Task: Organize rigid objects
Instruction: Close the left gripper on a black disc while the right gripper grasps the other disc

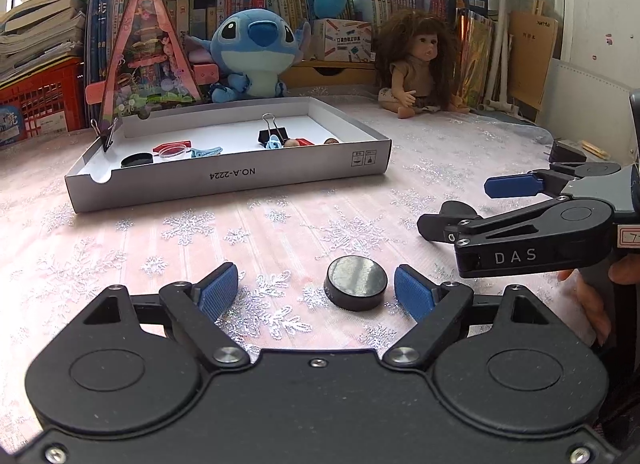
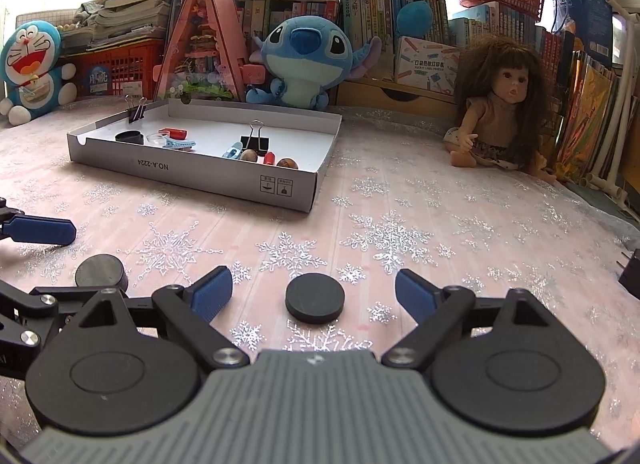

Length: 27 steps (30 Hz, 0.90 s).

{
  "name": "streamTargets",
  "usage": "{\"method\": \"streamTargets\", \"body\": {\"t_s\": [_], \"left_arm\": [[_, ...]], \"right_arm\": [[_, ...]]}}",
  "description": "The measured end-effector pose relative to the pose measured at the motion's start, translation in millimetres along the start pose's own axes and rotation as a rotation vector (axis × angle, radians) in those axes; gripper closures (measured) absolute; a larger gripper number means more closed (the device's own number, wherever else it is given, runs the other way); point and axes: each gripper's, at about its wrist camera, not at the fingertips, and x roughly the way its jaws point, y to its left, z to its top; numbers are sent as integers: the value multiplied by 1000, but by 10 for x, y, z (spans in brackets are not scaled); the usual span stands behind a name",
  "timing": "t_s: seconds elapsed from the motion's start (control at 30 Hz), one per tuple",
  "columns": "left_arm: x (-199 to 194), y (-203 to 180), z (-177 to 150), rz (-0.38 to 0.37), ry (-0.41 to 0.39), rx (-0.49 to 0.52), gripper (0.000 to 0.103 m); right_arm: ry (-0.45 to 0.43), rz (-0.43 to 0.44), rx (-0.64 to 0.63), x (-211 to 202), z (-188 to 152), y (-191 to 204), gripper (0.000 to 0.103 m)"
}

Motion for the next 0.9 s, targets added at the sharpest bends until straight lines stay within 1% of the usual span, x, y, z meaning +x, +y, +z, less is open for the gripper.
{"method": "streamTargets", "body": {"t_s": [0.1, 0.27, 0.43, 0.73, 0.8, 0.83, 0.9], "left_arm": [[4, -7, -6, 9, -1, -3, 19], [-4, 6, -15, 13, -9, -11, 21], [-15, -17, -27, 24, -21, 5, 30], [-54, -69, -49, 3, -32, 35, 55], [-61, -80, -47, 3, -34, 36, 63], [-61, -80, -44, 0, -33, 35, 64], [-67, -74, -43, 0, -33, 27, 72]], "right_arm": [[20, 0, -13, 27, 2, 21, 9], [19, -10, -28, 22, -10, 52, 9], [21, -8, -23, 23, -7, 44, 9], [21, -7, -23, 24, -8, 44, 9], [21, -8, -23, 25, -8, 45, 9], [21, -8, -23, 25, -8, 45, 9], [21, -8, -23, 25, -8, 45, 9]]}}
